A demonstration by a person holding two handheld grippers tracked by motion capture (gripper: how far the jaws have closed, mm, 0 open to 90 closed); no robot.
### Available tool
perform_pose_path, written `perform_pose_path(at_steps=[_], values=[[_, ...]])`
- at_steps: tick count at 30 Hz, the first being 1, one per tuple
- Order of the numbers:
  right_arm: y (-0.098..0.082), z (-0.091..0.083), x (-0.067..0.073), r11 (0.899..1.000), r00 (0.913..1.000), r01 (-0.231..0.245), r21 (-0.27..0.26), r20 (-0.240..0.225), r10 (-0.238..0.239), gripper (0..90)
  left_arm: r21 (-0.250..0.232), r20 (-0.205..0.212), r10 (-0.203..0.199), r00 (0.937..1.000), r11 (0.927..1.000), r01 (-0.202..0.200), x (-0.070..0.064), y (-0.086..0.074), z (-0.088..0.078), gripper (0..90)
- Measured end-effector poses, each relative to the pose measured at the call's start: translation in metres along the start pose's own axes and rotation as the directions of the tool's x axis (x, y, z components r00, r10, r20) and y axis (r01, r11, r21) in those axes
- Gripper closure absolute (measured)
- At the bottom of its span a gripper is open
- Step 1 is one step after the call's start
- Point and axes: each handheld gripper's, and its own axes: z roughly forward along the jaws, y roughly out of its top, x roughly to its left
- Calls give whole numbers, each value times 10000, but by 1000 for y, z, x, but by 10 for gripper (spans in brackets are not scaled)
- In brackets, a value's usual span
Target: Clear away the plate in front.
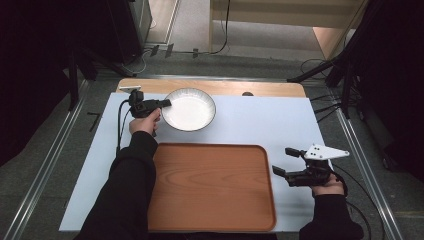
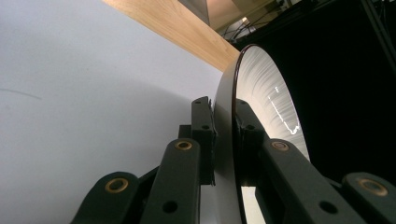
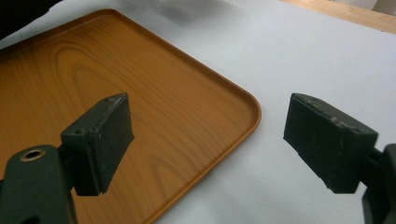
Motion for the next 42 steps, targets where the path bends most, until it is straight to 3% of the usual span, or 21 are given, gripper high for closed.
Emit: perform_pose_path(at_steps=[3, 7, 16, 33, 36, 37, 42], values=[[0, 0, 0, 10000, 10000, 39, 27, 24, -39, 163, 24, 35, -94, 9999, 10000, 94, 0, -1, -5, 825], [0, 0, 1, 10000, 10000, 17, 48, 23, -17, 163, 323, 103, 63, 9999, 9995, -66, -1, -3, -16, 820], [1, 0, 2, 10000, 10000, 56, 78, 38, -56, 164, 493, 371, 150, 9992, 9986, -168, -3, -9, -32, 814], [1, 0, 4, 9999, 10000, 11, 127, 91, -12, 165, 976, 1033, 288, 9942, 9945, -389, 0, -37, -60, 813], [1, 0, 4, 10000, 10000, 3, 98, 92, -4, 165, 1008, 1033, 291, 9942, 9941, -395, 0, -41, -62, 815], [1, 0, 4, 10000, 10000, -8, 84, 87, 7, 165, 997, 887, 638, 9940, 9924, -725, -1, -44, -66, 816], [1, 0, 4, 10000, 10000, -8, 92, 88, 7, 165, 1134, 881, 656, 9939, 9907, -755, 3, -51, -70, 811]])
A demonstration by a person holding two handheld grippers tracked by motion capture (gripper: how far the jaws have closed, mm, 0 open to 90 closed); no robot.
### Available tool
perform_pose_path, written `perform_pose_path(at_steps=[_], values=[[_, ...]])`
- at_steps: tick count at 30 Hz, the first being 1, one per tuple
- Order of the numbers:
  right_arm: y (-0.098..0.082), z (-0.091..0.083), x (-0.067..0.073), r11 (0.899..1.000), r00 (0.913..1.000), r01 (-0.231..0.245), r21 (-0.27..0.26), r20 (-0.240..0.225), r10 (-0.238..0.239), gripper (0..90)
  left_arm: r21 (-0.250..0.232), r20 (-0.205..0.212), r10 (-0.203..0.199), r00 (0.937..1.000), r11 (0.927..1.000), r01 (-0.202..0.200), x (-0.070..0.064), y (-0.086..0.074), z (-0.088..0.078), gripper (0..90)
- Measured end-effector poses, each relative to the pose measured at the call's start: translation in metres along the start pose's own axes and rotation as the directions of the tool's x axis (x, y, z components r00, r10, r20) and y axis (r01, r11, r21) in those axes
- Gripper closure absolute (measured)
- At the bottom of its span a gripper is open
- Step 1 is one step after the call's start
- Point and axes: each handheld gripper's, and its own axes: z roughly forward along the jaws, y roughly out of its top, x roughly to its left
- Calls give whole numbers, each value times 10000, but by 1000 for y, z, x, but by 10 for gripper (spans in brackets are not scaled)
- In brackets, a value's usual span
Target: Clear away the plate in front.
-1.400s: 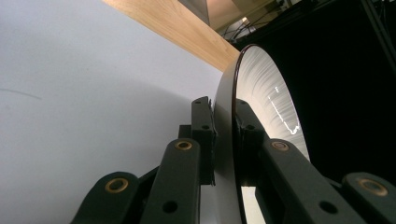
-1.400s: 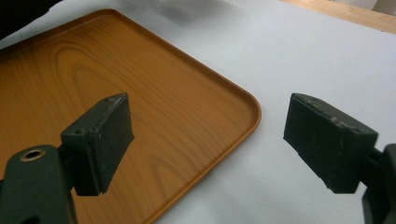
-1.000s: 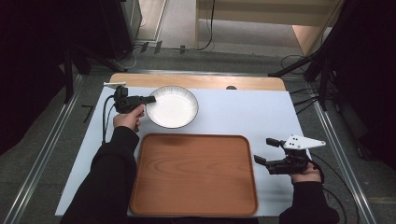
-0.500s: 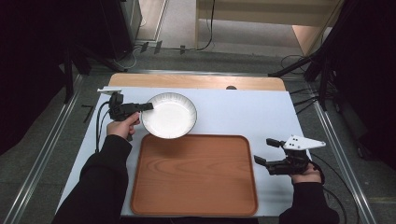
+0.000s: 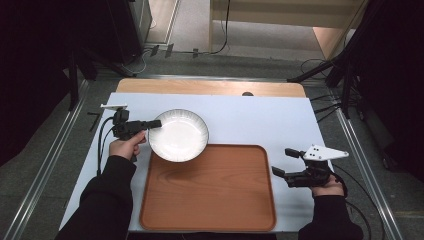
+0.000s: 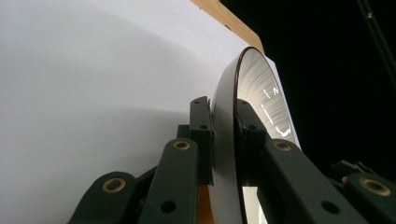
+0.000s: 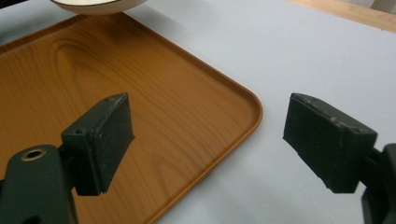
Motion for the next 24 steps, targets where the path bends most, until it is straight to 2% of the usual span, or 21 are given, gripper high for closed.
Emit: perform_pose_path(at_steps=[6, 7, 9, 24], values=[[0, 0, 0, 10000, 10000, -19, 4, -25, 20, 165, -50, 323, -160, 9994, 9999, 162, 2, -10, -8, 810], [0, 0, 0, 10000, 10000, 13, 24, -30, -13, 165, -50, 487, -328, 9983, 9994, 331, 3, -13, -9, 810], [0, 0, 0, 10000, 10000, 29, 56, -52, -28, 165, 40, 572, -307, 9979, 9995, 305, 3, -17, -11, 810], [1, 2, 1, 9999, 9998, 101, 89, -149, -99, 165, 530, 593, -145, 9981, 9985, 114, -6, -37, -9, 799]])
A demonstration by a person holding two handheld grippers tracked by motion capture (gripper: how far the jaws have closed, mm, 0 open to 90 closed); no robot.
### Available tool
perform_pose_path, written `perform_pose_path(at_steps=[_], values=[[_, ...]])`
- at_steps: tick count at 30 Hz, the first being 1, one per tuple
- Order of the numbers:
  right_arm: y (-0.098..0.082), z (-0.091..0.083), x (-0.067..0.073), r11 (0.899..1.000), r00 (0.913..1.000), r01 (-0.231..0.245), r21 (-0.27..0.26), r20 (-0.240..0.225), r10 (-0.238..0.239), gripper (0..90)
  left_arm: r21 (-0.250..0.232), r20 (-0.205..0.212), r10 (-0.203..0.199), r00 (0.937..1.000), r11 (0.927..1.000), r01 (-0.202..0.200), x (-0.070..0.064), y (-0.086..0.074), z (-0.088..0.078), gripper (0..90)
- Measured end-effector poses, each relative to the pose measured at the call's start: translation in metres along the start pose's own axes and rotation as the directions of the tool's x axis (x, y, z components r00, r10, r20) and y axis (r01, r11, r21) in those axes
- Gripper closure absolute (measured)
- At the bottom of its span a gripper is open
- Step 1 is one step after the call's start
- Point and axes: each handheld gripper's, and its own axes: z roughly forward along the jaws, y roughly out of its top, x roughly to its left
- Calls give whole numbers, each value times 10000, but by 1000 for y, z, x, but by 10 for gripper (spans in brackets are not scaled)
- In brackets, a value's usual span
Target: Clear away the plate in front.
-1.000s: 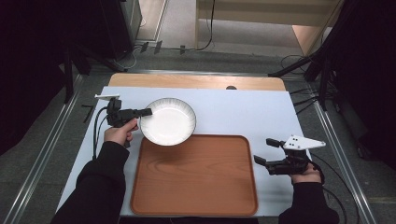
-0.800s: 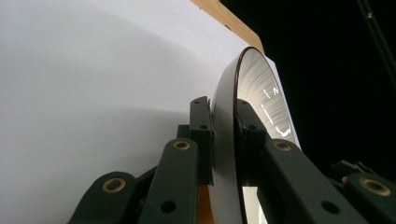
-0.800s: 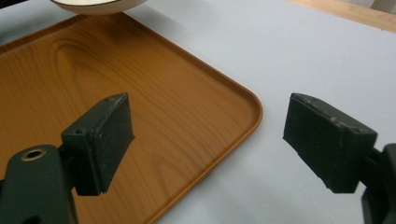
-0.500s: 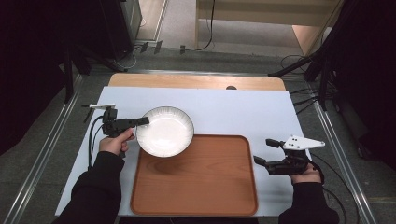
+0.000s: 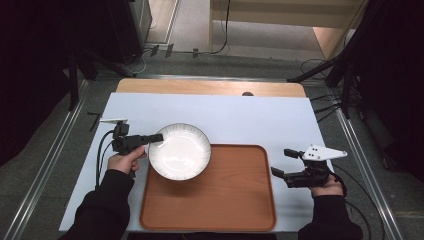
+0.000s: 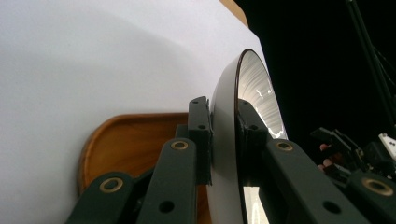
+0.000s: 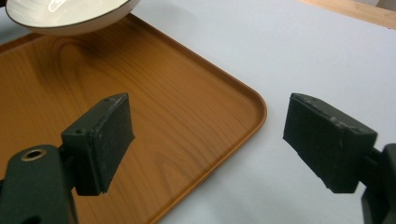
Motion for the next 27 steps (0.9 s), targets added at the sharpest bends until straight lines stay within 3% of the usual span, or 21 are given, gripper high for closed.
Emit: perform_pose_path(at_steps=[14, 27], values=[[1, 1, 1, 10000, 10000, -19, 30, -7, 19, 165, 75, 198, 84, 9998, 9999, -85, -8, -14, 0, 790], [1, 2, 2, 9999, 9999, 49, 106, -109, -48, 165, 354, 382, 184, 9991, 9992, -197, -18, -30, 14, 785]])
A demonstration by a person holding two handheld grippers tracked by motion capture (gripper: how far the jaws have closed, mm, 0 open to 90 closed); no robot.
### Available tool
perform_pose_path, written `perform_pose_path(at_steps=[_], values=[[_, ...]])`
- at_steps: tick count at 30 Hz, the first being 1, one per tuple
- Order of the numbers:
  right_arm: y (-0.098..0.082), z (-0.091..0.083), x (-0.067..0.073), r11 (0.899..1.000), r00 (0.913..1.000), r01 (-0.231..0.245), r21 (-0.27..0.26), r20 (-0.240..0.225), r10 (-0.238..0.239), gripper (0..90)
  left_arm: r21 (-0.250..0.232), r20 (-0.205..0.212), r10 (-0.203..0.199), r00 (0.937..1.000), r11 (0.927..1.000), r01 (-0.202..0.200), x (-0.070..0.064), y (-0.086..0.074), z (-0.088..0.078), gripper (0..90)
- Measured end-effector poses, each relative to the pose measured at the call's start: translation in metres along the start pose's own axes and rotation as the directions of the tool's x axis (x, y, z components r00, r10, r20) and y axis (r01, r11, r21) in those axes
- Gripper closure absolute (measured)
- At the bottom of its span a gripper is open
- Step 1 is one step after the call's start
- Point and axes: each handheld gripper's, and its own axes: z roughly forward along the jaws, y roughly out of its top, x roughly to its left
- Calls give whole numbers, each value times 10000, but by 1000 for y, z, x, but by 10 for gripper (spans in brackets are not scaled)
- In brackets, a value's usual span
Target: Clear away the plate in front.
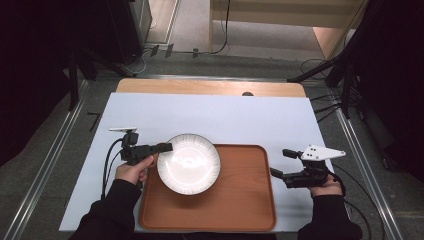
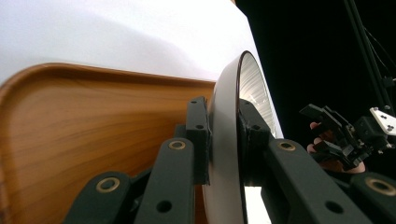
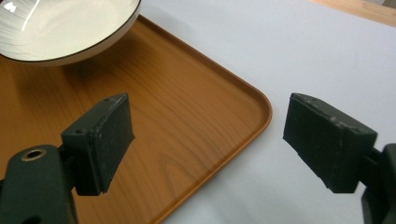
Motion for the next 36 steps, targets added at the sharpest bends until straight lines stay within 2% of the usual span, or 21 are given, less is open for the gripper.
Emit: perform_pose_path(at_steps=[6, 16, 26, 36], values=[[0, 1, 0, 10000, 10000, -12, -8, -19, 12, 165, 17, -2, 165, 9999, 9999, -165, -4, -4, 6, 781], [0, 1, 0, 10000, 10000, 2, -6, -31, -2, 165, 411, -36, 364, 9993, 9985, -362, -10, -12, 23, 778], [0, 0, 0, 10000, 10000, 19, 18, -42, -19, 165, 679, -21, 495, 9988, 9965, -493, -15, -19, 34, 775], [0, 0, 1, 10000, 10000, 31, 38, -76, -31, 165, 887, -66, 567, 9984, 9945, -559, -13, -24, 43, 770]])
